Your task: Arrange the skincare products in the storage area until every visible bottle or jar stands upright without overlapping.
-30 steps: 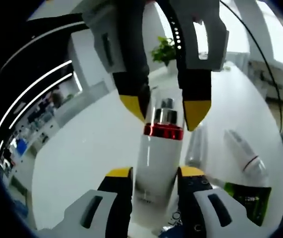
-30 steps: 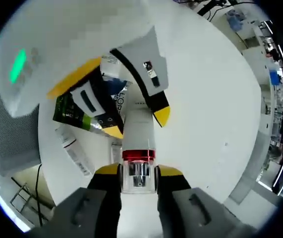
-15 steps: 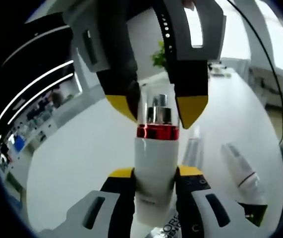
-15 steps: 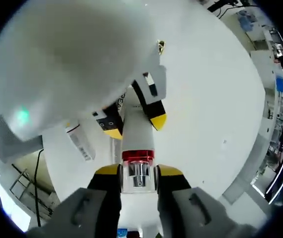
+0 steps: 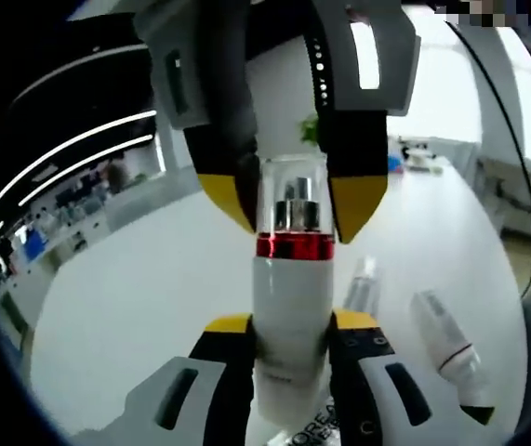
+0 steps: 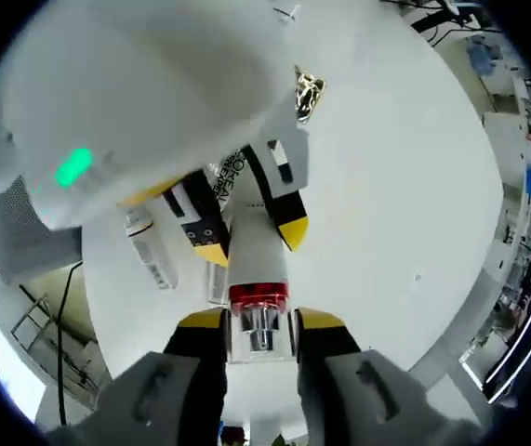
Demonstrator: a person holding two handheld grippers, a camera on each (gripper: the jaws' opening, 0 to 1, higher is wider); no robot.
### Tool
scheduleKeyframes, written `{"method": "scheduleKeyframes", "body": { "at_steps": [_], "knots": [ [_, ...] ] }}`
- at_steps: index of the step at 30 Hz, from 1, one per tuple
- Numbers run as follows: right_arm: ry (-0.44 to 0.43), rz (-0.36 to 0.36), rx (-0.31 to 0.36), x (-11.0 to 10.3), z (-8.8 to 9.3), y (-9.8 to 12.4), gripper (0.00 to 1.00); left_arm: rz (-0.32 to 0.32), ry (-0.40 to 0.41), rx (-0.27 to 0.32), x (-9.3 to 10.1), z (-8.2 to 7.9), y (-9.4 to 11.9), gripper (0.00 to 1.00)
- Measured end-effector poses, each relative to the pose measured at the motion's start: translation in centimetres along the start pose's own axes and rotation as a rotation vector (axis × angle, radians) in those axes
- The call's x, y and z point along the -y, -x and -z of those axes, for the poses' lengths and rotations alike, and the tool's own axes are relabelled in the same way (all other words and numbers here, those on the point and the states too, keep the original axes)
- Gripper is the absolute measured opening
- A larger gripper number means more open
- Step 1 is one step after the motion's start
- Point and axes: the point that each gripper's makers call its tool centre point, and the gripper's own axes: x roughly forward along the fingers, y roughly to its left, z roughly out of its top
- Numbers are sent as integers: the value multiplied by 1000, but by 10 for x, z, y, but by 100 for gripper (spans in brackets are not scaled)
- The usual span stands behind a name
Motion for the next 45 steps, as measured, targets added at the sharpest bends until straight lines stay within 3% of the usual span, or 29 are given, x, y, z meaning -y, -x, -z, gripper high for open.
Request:
{"method": "scheduleKeyframes", "body": {
  "at_steps": [8, 12, 19, 21, 25, 27, 31, 34, 35, 36, 41, 43, 45],
  "knots": [
    [-46, 24, 86, 4, -5, 2, 30, -19, 13, 13, -1, -1, 0, 25],
    [-64, 46, 115, 8, -3, 4, 35, -22, 10, 17, 0, -1, 0, 25],
    [-188, 46, 257, 7, -3, 9, 46, -20, 6, 15, 2, 0, 1, 25],
    [-264, 21, 329, 2, -3, 11, 47, -19, 10, 15, 2, 0, 0, 25],
    [-415, 10, 477, 18, 2, 11, 49, -22, 20, 15, 1, 0, 0, 25],
    [-529, 22, 557, 21, 11, 14, 52, -21, 18, 13, 1, 0, 0, 25],
    [-753, 16, 755, 14, 22, 17, 58, -20, 21, 13, 1, 1, 0, 25],
    [-846, 0, 826, 2, 32, 14, 58, -16, 22, 11, 2, 1, 0, 25],
    [-940, -2, 903, -1, 34, 13, 58, -16, 20, 11, 3, 1, 0, 25],
    [-971, -8, 927, -2, 34, 13, 55, -16, 20, 10, 3, 2, 0, 25],
    [-1218, -128, 1177, -11, 19, 1, 47, -7, 22, 4, 5, 4, -1, 25],
    [-1381, -95, 1269, -2, 22, -4, 44, -10, 26, -2, 5, 7, -1, 25],
    [-1502, -90, 1342, 4, 30, -6, 28, -12, 38, -1, 3, 7, 1, 25]
  ]
}}
